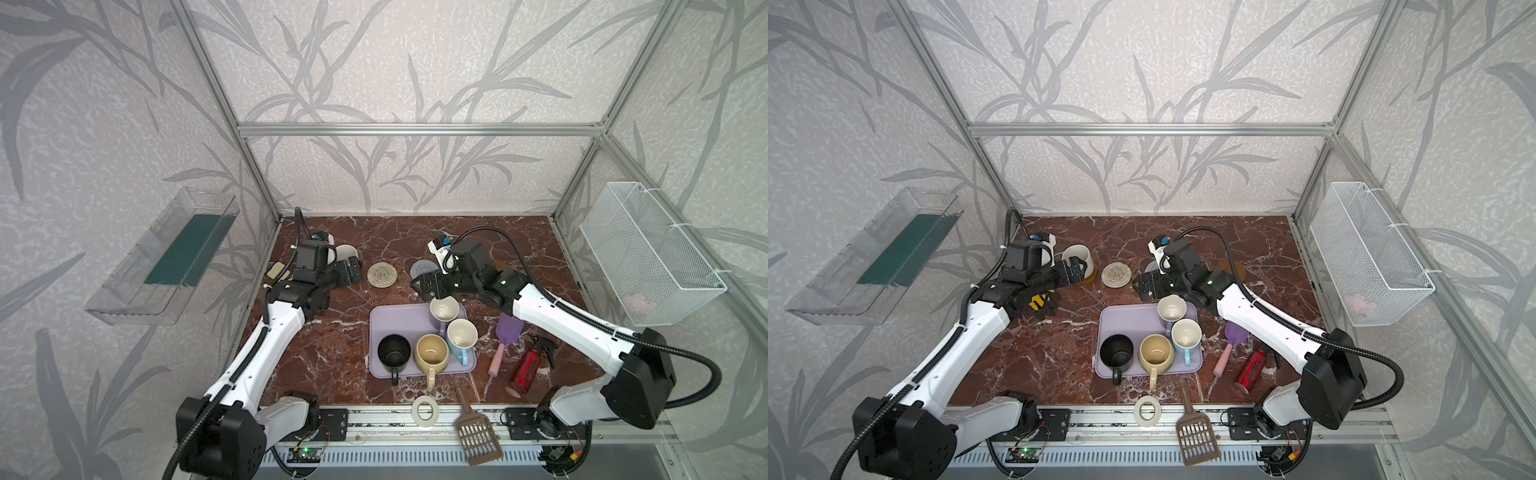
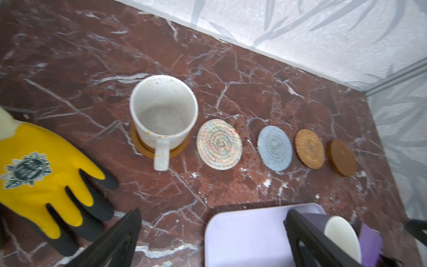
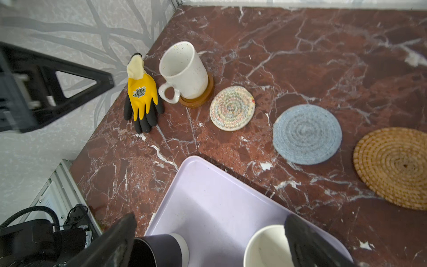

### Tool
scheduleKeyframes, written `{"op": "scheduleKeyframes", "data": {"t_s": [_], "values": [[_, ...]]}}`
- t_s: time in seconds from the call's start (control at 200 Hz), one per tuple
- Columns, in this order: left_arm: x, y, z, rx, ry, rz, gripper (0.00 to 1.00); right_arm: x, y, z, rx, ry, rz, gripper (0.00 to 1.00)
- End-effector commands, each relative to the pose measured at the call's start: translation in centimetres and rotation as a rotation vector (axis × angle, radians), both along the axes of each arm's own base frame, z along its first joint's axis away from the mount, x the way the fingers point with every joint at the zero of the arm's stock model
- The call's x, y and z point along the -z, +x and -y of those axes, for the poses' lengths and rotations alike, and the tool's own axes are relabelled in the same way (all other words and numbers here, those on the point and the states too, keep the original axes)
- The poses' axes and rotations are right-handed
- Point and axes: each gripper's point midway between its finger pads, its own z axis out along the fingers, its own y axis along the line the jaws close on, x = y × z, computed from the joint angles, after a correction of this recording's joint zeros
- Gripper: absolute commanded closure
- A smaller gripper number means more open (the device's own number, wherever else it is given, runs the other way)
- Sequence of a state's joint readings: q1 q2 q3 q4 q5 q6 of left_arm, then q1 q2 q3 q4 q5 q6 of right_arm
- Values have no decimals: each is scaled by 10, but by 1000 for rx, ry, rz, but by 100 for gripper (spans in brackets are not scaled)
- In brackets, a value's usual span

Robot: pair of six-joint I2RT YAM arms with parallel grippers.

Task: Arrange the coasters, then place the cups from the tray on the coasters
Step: 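Move the right gripper into the tray and grasp the lavender mug rim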

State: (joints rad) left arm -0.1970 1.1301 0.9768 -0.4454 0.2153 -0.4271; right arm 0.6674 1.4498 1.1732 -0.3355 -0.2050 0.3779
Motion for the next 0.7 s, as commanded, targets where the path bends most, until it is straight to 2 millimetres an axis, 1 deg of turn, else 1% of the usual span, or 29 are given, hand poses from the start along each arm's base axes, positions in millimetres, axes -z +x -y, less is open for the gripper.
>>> {"op": "scheduleKeyframes", "data": {"t_s": [0.0, 0.09, 0.15, 0.205, 0.245, 0.32, 0.42, 0.49, 0.545, 0.695], "values": [[-9, -24, 27, 94, -121, -29, 1, 12, -9, 21, -11, 9, -135, 1], [-8, -36, 43, 133, -176, -59, 1, 18, -16, 38, 19, -72, -119, 0], [-6, -46, 60, 187, -197, -89, 2, 25, -22, 51, 55, -133, -128, 0], [-3, -55, 75, 232, -181, -109, 3, 33, -28, 63, 89, -202, -150, 0], [-1, -60, 81, 237, -164, -115, 3, 40, -32, 72, 114, -251, -161, 0], [7, -68, 91, 248, -172, -137, 3, 48, -41, 79, 139, -298, -181, 0], [19, -71, 100, 244, -205, -174, 3, 57, -50, 77, 150, -314, -205, 0], [26, -73, 109, 260, -208, -183, 4, 66, -53, 74, 155, -328, -219, 0], [28, -76, 115, 274, -191, -180, 4, 73, -55, 69, 144, -319, -237, 0], [30, -80, 127, 290, -176, -180, 4, 83, -57, 52, 93, -310, -251, 2]]}}
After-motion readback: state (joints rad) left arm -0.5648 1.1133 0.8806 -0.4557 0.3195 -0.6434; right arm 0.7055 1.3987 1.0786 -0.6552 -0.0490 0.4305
